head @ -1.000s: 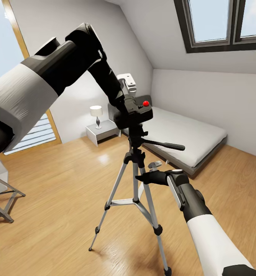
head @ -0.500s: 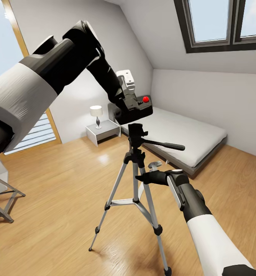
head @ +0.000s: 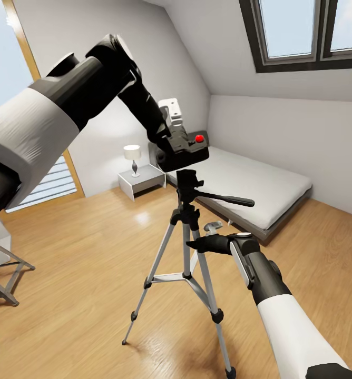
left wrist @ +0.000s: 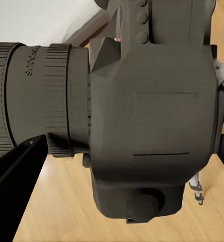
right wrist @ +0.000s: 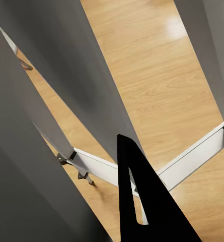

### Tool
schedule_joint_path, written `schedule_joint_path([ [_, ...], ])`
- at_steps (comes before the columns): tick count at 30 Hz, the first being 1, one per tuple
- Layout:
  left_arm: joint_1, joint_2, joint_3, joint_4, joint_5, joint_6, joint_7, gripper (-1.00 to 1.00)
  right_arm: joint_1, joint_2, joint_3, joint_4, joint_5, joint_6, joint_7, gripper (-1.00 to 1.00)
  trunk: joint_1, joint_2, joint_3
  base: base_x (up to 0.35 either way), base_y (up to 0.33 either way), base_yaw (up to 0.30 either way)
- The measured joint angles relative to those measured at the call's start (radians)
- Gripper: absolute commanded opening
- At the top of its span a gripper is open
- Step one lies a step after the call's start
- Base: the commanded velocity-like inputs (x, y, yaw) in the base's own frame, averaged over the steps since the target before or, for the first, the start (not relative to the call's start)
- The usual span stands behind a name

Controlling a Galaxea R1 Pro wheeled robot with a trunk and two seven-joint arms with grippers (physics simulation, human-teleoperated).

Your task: Attach the digital camera to the camera tripod in the bedroom.

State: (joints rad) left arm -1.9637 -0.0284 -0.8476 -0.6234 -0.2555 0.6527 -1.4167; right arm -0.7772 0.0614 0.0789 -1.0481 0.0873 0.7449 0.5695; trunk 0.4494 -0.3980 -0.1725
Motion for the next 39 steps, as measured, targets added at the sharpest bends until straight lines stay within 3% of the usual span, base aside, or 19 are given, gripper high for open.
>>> schedule_joint_path([
  [10, 0.0, 0.001, 0.0, 0.073, 0.064, -0.052, -0.002, -1.0, 0.0, 0.0, -0.001, 0.0, 0.0, 0.0, 0.0, -1.0, 0.0, 0.0, 0.0, 0.0, 0.0, 0.0],
  [27, 0.0, 0.003, -0.001, 0.088, 0.072, -0.103, -0.003, -1.0, 0.0, 0.0, 0.0, 0.001, 0.0, 0.0, 0.0, -1.0, 0.0, 0.0, 0.0, 0.0, 0.0, 0.0],
  [39, 0.0, -0.003, -0.002, 0.16, 0.073, -0.215, 0.0, -1.0, 0.0, 0.0, 0.0, 0.001, 0.0, 0.0, 0.0, -1.0, 0.0, 0.0, 0.0, 0.0, 0.0, 0.0],
])
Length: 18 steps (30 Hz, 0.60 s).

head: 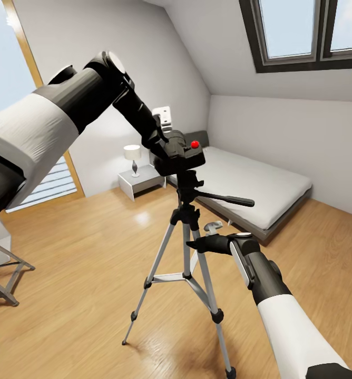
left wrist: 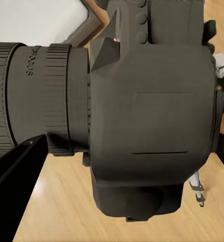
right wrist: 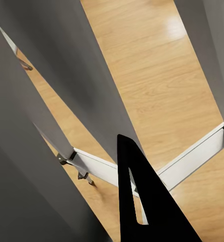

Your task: Attach the digital camera to the camera tripod in the bedroom.

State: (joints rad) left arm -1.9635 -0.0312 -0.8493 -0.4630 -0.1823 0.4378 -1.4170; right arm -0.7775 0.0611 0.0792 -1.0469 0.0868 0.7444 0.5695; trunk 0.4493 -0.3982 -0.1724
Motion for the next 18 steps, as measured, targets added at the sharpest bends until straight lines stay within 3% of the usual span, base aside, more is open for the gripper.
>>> schedule_joint_path([
  [12, 0.0, -0.003, 0.0, 0.025, 0.0, -0.01, 0.002, -1.0, 0.0, 0.0, 0.0, 0.0, 0.0, 0.0, 0.0, -1.0, 0.0, 0.0, 0.0, 0.0, 0.0, 0.0],
  [18, 0.0, -0.017, 0.0, 0.048, 0.0, -0.01, 0.003, -1.0, 0.0, 0.0, 0.0, 0.0, 0.0, 0.0, 0.0, -1.0, 0.0, 0.0, 0.0, 0.0, 0.0, 0.0],
])
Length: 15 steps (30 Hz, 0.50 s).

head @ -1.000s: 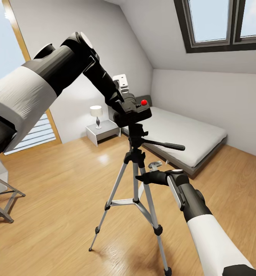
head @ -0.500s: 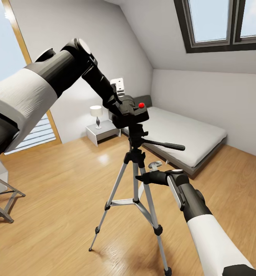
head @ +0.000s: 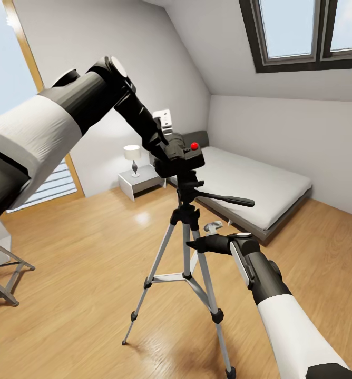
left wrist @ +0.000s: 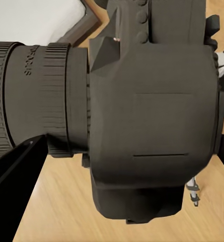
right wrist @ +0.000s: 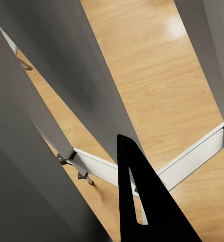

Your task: Attach the digital camera to the camera tripod in the bedroom.

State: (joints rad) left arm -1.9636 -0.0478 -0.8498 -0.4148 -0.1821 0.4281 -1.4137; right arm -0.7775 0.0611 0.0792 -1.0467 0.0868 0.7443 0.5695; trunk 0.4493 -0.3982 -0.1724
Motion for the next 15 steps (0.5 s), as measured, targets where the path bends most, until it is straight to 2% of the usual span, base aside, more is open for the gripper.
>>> schedule_joint_path([
  [10, 0.0, -0.018, 0.002, 0.035, 0.002, 0.004, 0.064, -1.0, 0.0, 0.0, -0.001, 0.0, 0.0, 0.0, 0.0, -1.0, 0.0, 0.0, 0.0, 0.0, 0.0, 0.0],
  [15, 0.0, -0.019, 0.003, 0.037, 0.02, 0.009, 0.076, -1.0, 0.0, 0.0, -0.001, 0.0, 0.0, 0.0, 0.0, -1.0, 0.0, 0.0, 0.0, 0.0, 0.0, 0.0],
])
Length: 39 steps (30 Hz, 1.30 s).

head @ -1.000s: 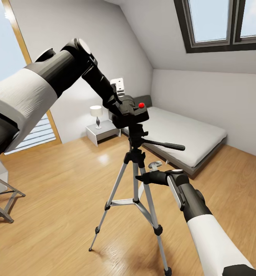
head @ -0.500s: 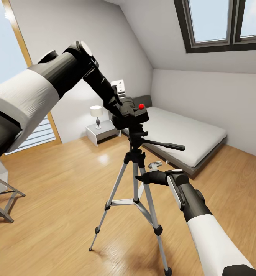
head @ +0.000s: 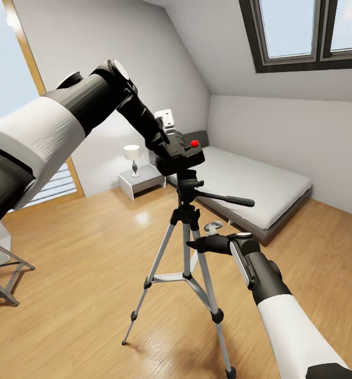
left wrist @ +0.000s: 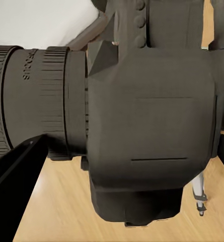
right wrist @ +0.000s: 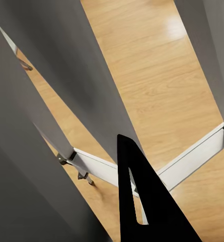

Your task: Attach the digital camera to the camera tripod in the bedroom.

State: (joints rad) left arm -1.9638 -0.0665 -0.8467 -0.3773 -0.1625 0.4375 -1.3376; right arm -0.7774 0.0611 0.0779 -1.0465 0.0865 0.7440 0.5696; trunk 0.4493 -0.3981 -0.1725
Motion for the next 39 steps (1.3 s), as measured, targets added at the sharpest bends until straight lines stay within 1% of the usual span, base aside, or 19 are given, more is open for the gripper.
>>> schedule_joint_path([
  [6, 0.0, 0.0, 0.0, 0.001, 0.026, 0.002, 0.003, -1.0, 0.0, 0.0, 0.0, 0.0, 0.001, 0.0, 0.0, -1.0, 0.0, 0.0, 0.0, 0.0, 0.0, 0.0],
  [18, 0.0, 0.001, 0.001, 0.0, 0.037, 0.004, -0.008, -1.0, 0.0, 0.0, 0.0, 0.0, 0.001, 0.0, 0.0, -1.0, 0.0, 0.0, 0.0, 0.0, 0.0, 0.0],
  [29, 0.0, 0.001, 0.045, 0.0, 0.053, 0.007, -0.033, -1.0, 0.0, 0.0, 0.0, 0.0, 0.001, 0.0, 0.0, -1.0, 0.0, 0.0, 0.0, 0.0, 0.0, 0.0],
  [39, 0.0, 0.001, 0.051, 0.002, 0.055, 0.009, -0.034, -1.0, 0.0, 0.0, 0.0, 0.0, 0.001, 0.0, 0.0, -1.0, 0.0, 0.0, 0.0, 0.0, 0.0, 0.0],
])
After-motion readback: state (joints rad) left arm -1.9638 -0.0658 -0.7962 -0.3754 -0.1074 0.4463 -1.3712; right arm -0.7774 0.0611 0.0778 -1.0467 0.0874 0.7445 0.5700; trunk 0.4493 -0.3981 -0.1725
